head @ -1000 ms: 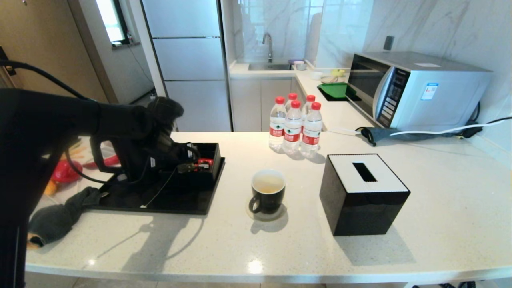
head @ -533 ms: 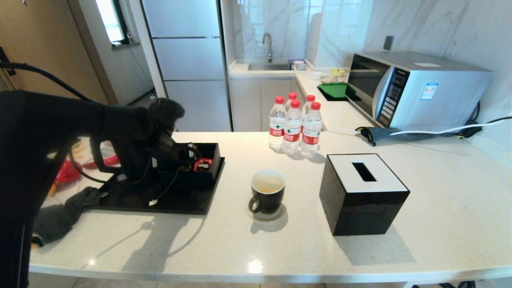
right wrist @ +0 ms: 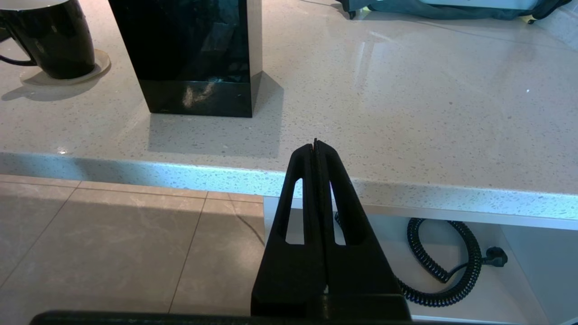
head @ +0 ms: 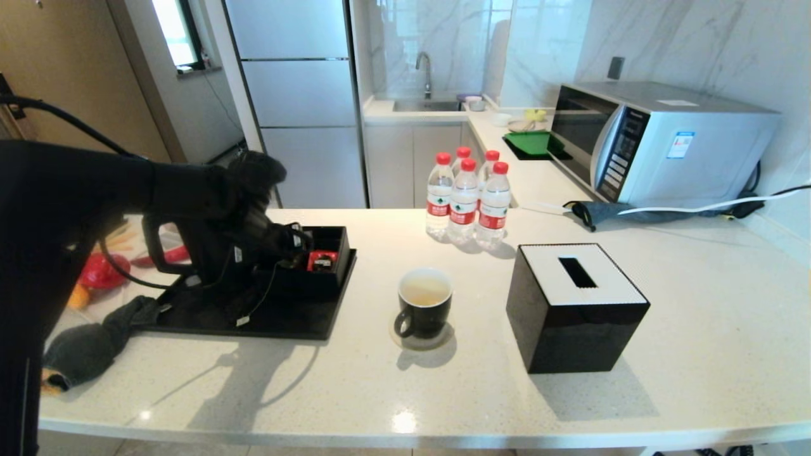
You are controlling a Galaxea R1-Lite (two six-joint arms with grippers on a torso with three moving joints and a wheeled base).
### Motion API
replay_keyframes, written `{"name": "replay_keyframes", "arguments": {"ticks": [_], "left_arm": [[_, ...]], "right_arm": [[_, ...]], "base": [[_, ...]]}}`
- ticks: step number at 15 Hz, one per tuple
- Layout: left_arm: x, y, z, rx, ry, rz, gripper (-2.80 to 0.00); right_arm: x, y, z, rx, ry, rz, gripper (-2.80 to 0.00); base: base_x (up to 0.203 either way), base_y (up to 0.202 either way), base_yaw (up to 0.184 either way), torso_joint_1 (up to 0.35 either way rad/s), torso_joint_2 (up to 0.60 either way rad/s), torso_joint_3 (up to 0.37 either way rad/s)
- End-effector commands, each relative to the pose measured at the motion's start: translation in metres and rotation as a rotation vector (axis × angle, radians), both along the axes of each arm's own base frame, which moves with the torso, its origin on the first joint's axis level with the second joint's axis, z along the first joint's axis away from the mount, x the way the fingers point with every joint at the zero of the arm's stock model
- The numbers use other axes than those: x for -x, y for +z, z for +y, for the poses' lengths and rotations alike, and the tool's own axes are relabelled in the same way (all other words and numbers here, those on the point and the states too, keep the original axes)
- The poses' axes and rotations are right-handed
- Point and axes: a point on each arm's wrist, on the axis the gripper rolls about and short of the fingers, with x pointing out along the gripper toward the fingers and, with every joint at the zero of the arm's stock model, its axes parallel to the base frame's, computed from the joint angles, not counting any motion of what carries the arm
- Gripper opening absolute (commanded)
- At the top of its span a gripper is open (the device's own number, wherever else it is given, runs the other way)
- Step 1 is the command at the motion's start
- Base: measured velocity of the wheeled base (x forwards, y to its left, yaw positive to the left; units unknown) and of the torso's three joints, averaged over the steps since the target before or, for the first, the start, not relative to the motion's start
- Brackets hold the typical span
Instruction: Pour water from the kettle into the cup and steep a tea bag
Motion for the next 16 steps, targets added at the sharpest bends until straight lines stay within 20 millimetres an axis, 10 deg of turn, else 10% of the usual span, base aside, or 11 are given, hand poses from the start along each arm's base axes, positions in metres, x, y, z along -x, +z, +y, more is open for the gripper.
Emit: {"name": "replay_keyframes", "arguments": {"ticks": [1, 9, 16], "left_arm": [[0.006, 0.013, 0.0, 0.006, 0.0, -0.027, -2.8], [0.035, 0.055, 0.002, 0.017, -0.006, -0.112, -2.8], [0.098, 0.098, 0.012, -0.019, -0.037, -0.242, -2.8]], "right_arm": [[0.0, 0.0, 0.0, 0.001, 0.001, 0.001, -2.8], [0.0, 0.0, 0.0, 0.001, 0.001, 0.001, -2.8], [0.0, 0.0, 0.0, 0.001, 0.001, 0.001, -2.8]], "base": [[0.0, 0.0, 0.0, 0.0, 0.0, 0.0], [0.0, 0.0, 0.0, 0.0, 0.0, 0.0], [0.0, 0.0, 0.0, 0.0, 0.0, 0.0]]}}
